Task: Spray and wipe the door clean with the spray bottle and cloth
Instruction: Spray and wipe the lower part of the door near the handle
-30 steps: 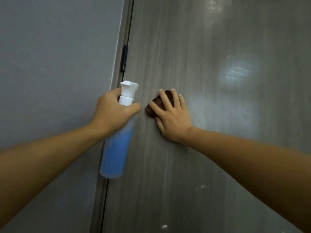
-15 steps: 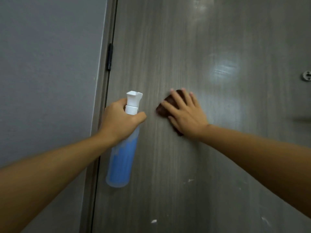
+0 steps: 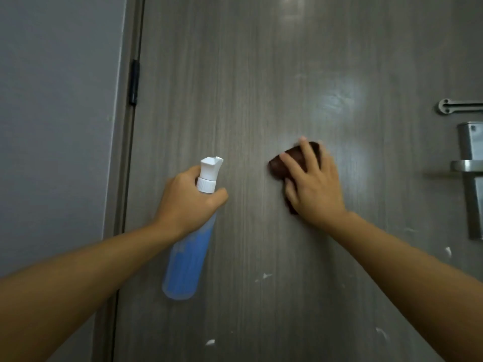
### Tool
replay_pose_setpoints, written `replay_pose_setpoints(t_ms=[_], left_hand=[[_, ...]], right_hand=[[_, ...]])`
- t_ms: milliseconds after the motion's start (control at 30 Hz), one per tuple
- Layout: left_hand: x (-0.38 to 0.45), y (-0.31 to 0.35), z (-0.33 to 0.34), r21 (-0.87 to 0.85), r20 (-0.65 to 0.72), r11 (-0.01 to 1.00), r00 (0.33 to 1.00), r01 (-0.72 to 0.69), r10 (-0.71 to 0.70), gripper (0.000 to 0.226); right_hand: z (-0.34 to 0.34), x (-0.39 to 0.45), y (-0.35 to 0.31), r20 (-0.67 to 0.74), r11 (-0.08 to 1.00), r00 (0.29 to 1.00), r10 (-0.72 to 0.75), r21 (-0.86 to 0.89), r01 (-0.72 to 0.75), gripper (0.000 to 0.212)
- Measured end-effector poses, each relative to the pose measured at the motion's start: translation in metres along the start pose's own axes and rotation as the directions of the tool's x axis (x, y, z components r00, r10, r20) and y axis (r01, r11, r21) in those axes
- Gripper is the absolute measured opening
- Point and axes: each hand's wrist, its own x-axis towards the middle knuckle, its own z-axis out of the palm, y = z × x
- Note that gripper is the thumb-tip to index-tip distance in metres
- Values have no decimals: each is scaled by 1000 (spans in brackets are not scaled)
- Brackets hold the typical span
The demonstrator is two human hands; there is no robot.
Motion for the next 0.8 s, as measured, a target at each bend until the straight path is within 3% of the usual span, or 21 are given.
replay_pose_setpoints(t_ms=[100, 200, 267, 333, 400, 500, 600, 667, 733, 800], left_hand=[[-3, 0, 5, -19, -1, 1000, 1000, -7, 7, 36], [0, 2, 9, -29, -29, 1000, 1000, 0, -1, 36], [3, 4, 15, -30, -38, 1000, 999, 4, -5, 37], [5, 8, 22, -29, -32, 1000, 999, 3, -4, 36], [4, 13, 32, -45, -13, 999, 1000, -2, 1, 36], [1, 23, 48, -84, 17, 996, 1000, -2, 3, 36], [-2, 33, 65, -108, 18, 994, 1000, -12, 14, 35], [-6, 42, 76, -141, 21, 990, 1000, -4, 7, 35], [-10, 50, 86, -167, 29, 986, 1000, 4, 1, 33], [-15, 56, 95, -191, 44, 982, 999, 5, 3, 28]], right_hand=[[-6, 7, 4, -18, 982, 982, 188, 6, -188, 54], [-2, -3, -15, -2, 977, 978, 209, 41, -208, 57], [4, -19, -19, 33, 998, 999, 13, 54, -15, 59], [6, -31, -5, 73, 964, 961, -266, 43, 264, 58], [1, -32, 17, 86, 936, 932, -351, 23, 350, 55], [-10, -24, 45, 31, 997, 997, -72, 6, 71, 54], [-16, -18, 50, -22, 964, 964, 263, 45, -262, 52], [-13, -22, 38, -21, 949, 950, 311, 63, -309, 53], [-9, -35, 33, 21, 989, 991, 135, 65, -136, 56], [-8, -48, 51, 83, 986, 983, -162, 50, 158, 56]])
